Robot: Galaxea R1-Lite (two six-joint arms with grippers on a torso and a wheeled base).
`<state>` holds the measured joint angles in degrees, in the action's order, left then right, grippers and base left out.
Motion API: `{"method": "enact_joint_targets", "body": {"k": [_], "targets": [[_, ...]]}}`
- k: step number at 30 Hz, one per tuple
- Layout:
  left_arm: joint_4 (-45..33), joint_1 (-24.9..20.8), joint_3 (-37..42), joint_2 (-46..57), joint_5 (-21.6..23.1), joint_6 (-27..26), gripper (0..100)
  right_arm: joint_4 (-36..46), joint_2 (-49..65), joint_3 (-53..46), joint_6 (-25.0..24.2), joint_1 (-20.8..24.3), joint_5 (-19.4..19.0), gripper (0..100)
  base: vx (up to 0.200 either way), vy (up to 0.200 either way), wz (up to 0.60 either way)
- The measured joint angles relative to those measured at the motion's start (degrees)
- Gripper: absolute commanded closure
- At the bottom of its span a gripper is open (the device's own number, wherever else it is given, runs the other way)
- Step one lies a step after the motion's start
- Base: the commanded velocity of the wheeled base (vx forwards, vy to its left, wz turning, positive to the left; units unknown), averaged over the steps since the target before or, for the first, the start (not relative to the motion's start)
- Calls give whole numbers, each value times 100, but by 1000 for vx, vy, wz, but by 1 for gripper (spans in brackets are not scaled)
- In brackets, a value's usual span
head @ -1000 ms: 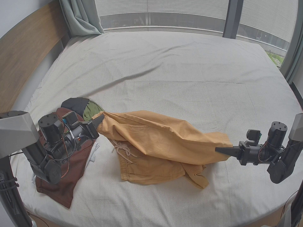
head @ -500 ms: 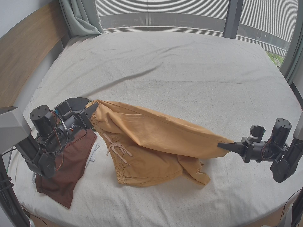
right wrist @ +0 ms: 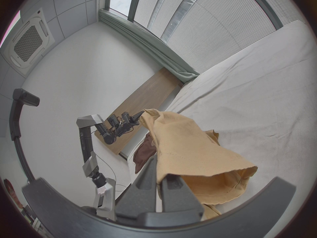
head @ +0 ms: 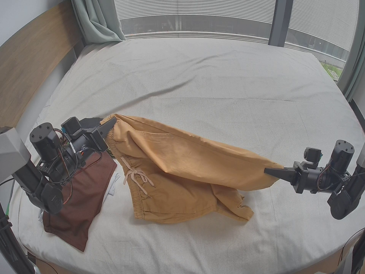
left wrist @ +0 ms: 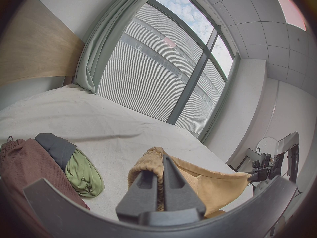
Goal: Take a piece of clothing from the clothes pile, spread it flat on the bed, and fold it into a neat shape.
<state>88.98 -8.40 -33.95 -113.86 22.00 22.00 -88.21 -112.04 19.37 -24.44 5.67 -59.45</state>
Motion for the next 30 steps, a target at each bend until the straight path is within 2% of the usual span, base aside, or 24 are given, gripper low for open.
{"method": "enact_joint_targets", "body": {"k": [5, 20, 30], "targets": [[0, -33, 66, 55, 35, -11, 100, 0, 91, 41, -7, 83, 373, 100, 0, 0, 0], [0, -66, 226, 190, 197, -169, 100, 0, 400, 132, -144, 100, 401, 100, 0, 0, 0], [2, -9, 418, 223, 638, -688, 100, 0, 614, 168, -265, 56, 411, 100, 0, 0, 0]]}}
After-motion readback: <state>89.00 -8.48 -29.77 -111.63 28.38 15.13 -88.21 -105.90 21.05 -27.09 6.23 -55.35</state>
